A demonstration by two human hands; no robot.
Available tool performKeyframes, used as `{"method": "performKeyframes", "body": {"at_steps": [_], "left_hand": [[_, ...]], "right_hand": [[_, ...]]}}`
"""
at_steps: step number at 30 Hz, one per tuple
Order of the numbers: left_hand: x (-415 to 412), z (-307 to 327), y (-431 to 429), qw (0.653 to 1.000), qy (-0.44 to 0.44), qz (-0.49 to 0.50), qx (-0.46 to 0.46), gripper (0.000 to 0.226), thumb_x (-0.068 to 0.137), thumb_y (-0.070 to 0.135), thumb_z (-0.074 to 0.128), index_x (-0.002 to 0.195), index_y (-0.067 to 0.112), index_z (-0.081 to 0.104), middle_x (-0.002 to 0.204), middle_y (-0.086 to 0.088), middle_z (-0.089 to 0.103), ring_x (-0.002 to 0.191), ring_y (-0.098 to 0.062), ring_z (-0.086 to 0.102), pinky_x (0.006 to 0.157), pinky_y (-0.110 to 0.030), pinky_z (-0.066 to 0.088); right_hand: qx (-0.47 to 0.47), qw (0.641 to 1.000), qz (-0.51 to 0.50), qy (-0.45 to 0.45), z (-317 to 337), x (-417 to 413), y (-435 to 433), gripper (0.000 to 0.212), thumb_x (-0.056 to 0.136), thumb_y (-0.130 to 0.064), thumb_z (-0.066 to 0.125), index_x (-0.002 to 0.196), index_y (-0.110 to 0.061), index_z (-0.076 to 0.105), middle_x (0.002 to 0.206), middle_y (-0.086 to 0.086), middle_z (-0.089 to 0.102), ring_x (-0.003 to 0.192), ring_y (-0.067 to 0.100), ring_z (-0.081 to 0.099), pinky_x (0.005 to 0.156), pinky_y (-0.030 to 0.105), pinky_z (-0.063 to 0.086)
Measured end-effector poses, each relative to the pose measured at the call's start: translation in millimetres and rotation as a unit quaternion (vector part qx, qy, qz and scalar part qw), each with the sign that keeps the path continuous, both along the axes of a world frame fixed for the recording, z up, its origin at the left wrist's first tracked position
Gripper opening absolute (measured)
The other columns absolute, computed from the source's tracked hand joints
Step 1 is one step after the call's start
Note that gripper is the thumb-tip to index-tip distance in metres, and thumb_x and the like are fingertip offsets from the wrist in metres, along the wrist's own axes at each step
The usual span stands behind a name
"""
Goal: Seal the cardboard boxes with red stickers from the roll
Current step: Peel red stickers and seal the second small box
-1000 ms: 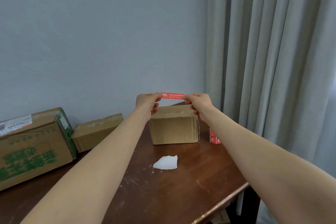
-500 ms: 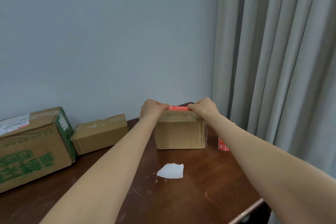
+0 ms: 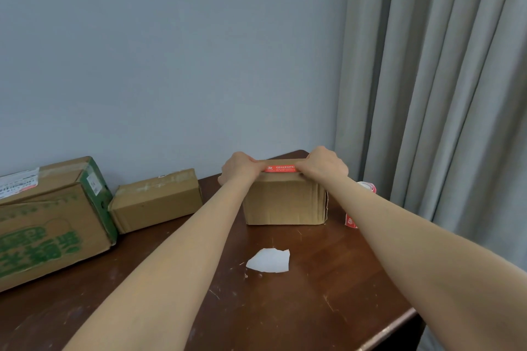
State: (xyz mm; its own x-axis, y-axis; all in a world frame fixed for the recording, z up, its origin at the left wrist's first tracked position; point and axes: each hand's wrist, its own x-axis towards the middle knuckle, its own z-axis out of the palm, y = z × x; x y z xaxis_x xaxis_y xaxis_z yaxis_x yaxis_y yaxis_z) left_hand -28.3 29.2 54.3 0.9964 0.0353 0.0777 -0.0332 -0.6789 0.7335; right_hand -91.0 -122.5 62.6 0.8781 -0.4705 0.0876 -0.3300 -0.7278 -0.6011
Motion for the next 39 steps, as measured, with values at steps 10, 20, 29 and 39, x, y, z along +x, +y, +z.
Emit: {"method": "performKeyframes", "body": {"at_steps": [10,20,29,39], "left_hand": [[3,-3,-2,0.999,0.001,0.010,0.045,0.026,0.076,0.043,0.071,0.083,0.018,0.067,0.087,-0.002,0.065,0.090,-0.023,0.060,0.086,-0.038,0.051],[5,-3,-5,0.996,0.002,0.022,0.085,0.027,0.076,0.041,0.070,0.088,0.017,0.068,0.087,-0.002,0.065,0.090,-0.023,0.061,0.079,-0.034,0.046],[7,-5,-8,0.995,0.005,0.013,0.102,0.033,0.078,0.041,0.069,0.096,0.013,0.066,0.092,-0.008,0.065,0.089,-0.024,0.063,0.066,-0.028,0.039],[11,-2,0,0.999,0.020,-0.001,0.051,0.058,0.075,0.037,0.075,0.118,0.003,0.057,0.116,-0.017,0.060,0.104,-0.029,0.062,0.068,-0.035,0.052]], "right_hand": [[-0.028,0.999,-0.013,0.023,6,-2,5,0.017,0.084,-0.023,0.056,0.071,-0.016,0.047,0.073,0.001,0.050,0.072,0.022,0.052,0.066,0.027,0.037],[-0.033,0.999,-0.023,0.026,5,2,7,0.011,0.083,-0.025,0.057,0.086,-0.015,0.055,0.087,0.004,0.057,0.081,0.024,0.056,0.068,0.028,0.039],[-0.055,0.997,-0.035,0.043,4,5,8,0.011,0.084,-0.024,0.057,0.092,-0.016,0.056,0.080,0.001,0.053,0.081,0.023,0.054,0.069,0.028,0.038],[0.004,0.999,-0.029,0.026,0,10,-3,0.004,0.083,-0.013,0.054,0.087,-0.012,0.053,0.083,0.005,0.054,0.080,0.024,0.054,0.065,0.029,0.040]]}}
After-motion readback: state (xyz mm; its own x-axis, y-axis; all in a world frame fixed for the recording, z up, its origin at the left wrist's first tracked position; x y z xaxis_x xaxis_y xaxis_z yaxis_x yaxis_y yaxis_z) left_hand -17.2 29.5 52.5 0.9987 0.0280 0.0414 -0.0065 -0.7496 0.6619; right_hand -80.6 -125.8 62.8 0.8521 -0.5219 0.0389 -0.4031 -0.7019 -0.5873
